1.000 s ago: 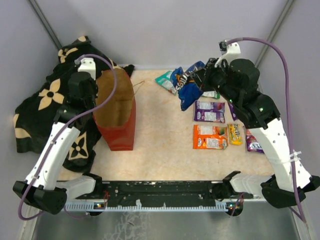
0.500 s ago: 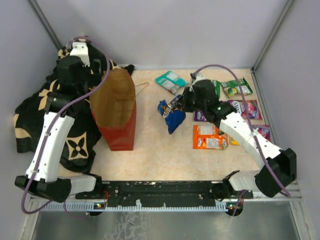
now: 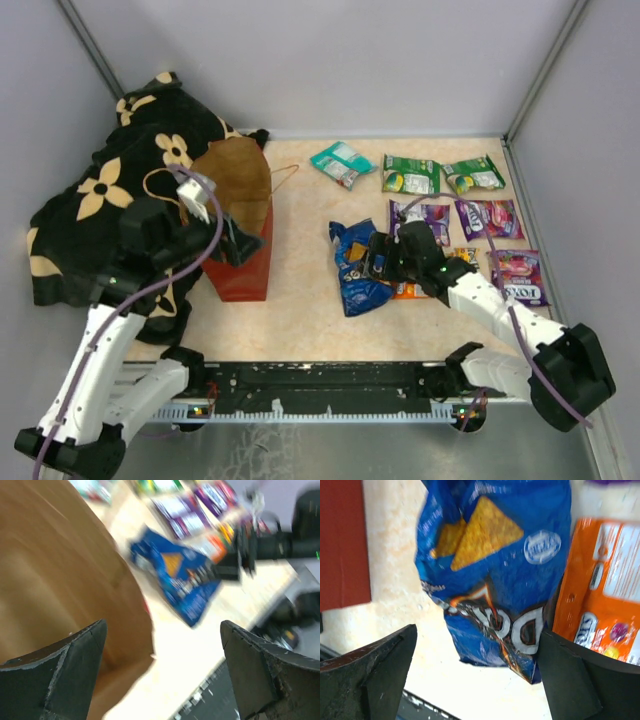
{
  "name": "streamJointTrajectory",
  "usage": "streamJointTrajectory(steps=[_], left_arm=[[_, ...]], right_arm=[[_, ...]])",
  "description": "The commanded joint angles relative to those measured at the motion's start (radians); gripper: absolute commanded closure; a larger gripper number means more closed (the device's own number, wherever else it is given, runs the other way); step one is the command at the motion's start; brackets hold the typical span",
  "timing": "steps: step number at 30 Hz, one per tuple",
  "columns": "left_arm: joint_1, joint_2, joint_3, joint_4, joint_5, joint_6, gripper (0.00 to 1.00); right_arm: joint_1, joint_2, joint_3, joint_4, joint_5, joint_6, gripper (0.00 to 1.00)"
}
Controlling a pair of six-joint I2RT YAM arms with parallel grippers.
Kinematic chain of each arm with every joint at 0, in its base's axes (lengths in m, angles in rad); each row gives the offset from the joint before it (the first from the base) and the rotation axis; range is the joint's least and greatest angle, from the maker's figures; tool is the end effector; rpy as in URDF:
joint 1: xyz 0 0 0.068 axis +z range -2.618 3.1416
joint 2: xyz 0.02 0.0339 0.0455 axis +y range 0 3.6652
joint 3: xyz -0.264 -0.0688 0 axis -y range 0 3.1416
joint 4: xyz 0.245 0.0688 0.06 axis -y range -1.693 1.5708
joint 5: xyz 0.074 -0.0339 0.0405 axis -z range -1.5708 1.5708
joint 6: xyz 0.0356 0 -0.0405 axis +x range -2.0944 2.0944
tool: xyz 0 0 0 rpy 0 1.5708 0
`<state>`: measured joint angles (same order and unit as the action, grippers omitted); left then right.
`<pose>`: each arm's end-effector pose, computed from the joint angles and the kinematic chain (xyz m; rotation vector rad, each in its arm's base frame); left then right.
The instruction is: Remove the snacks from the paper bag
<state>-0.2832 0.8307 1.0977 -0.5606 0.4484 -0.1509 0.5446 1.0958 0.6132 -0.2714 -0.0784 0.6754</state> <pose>0.1532 -0.0606 0.4003 0.4394 1.8446 -0.7152 0.1901 0.1184 0.2128 0.1176 2.4262 0.6801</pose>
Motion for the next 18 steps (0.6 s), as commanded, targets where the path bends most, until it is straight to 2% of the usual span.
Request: streamJointTrajectory(steps=[1, 6, 12, 15, 18], left_arm=[[-0.099, -0.064, -0.220, 0.189, 0.234, -0.149, 0.01], [-0.441, -0.055, -0.366, 0.347, -0.033, -0.253, 0.04], [-0.769, 0.172, -0.407, 0.466, -0.314, -0.325, 0.05], [-0.844, 0.288, -0.363, 0.463, -0.451, -0.353, 0.04], [-0.849, 0.298, -0.340, 0.427, -0.580, -0.365, 0.04]], right_arm=[[-0.008, 0.031, 0.162, 0.006, 0.127, -0.115, 0.02], [-0.019, 0.195, 0.308, 0.012, 0.117, -0.161, 0.01], [-0.038, 0.271, 0.339, 0.000, 0.096, -0.169, 0.01], [-0.066, 0.232, 0.283, 0.017, 0.062, -0.174, 0.01], [-0.075, 0.157, 0.214, 0.068, -0.027, -0.204, 0.01]])
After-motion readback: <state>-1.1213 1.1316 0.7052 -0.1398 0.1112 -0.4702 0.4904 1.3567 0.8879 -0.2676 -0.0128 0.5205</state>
